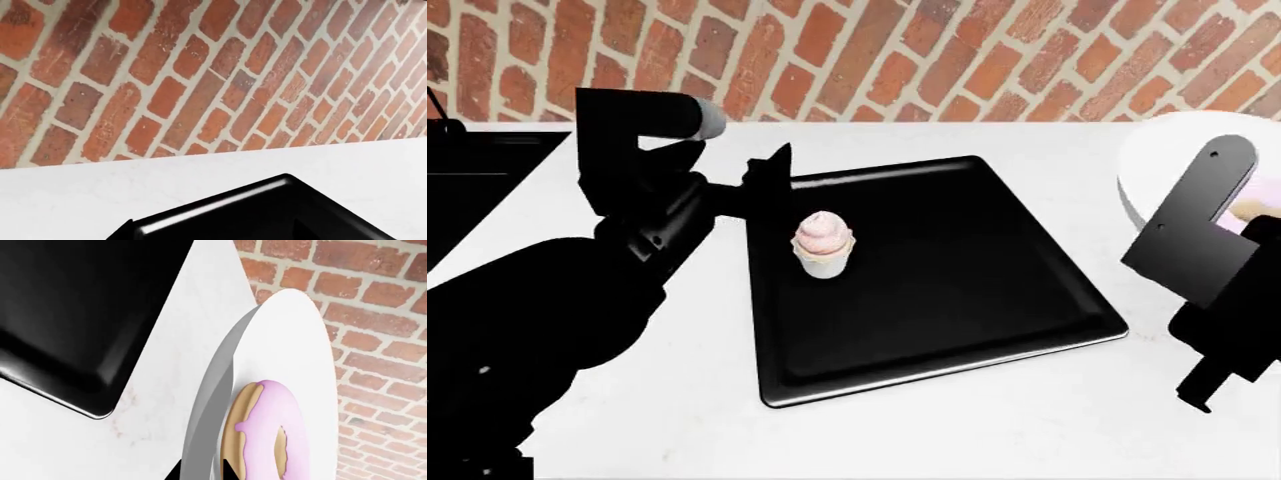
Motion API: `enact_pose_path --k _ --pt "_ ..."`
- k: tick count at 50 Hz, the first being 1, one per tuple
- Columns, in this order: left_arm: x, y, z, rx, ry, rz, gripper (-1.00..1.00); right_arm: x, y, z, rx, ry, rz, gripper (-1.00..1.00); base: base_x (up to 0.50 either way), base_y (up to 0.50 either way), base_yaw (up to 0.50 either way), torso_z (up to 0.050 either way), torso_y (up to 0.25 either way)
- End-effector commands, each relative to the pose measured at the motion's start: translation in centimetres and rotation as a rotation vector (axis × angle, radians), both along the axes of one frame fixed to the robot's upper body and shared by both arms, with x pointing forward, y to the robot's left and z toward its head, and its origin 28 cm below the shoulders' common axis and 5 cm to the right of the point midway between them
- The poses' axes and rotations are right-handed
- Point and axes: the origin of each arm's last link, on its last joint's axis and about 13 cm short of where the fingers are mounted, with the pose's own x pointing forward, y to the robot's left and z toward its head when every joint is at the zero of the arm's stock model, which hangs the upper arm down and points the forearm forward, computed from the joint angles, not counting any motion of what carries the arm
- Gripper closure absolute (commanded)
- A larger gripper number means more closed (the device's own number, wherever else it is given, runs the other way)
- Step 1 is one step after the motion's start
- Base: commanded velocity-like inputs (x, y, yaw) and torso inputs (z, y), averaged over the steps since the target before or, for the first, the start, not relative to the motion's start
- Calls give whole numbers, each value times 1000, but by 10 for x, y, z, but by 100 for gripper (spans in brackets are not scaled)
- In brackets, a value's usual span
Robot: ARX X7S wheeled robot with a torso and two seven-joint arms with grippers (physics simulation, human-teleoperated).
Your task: Pick up the bowl with donut and place it on the tray. Pick up the cupcake and place it on the tray.
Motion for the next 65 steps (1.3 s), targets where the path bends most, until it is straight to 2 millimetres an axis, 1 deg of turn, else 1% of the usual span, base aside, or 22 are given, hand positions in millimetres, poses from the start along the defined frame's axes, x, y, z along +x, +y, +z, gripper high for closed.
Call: enact_pose_path --k 1,6,12,23,30,47,54,65 --pt "-6 5 -1 -23 -11 30 -100 -3 6 26 -89 -57 78 100 0 0 0 0 0" --pt "-7 6 -2 -27 -9 33 -100 -2 8 27 -85 -66 95 100 0 0 0 0 0" --pt "-8 6 -3 -29 -6 30 -100 5 14 27 -76 -65 137 100 0 0 0 0 0" --pt "-9 7 -7 -33 2 25 -100 15 19 23 -45 -52 180 100 0 0 0 0 1" --pt "-9 7 -9 -35 5 25 -100 20 24 26 -44 -49 216 100 0 0 0 0 1" --pt "-11 12 -8 -47 0 45 -100 39 44 33 -76 -8 326 100 0 0 0 1 1" --pt "-12 13 -8 -50 -2 49 -100 44 48 36 -84 14 350 100 0 0 0 0 1" --pt "-10 13 -12 -56 5 52 -100 56 58 39 -86 57 401 100 0 0 0 0 1"
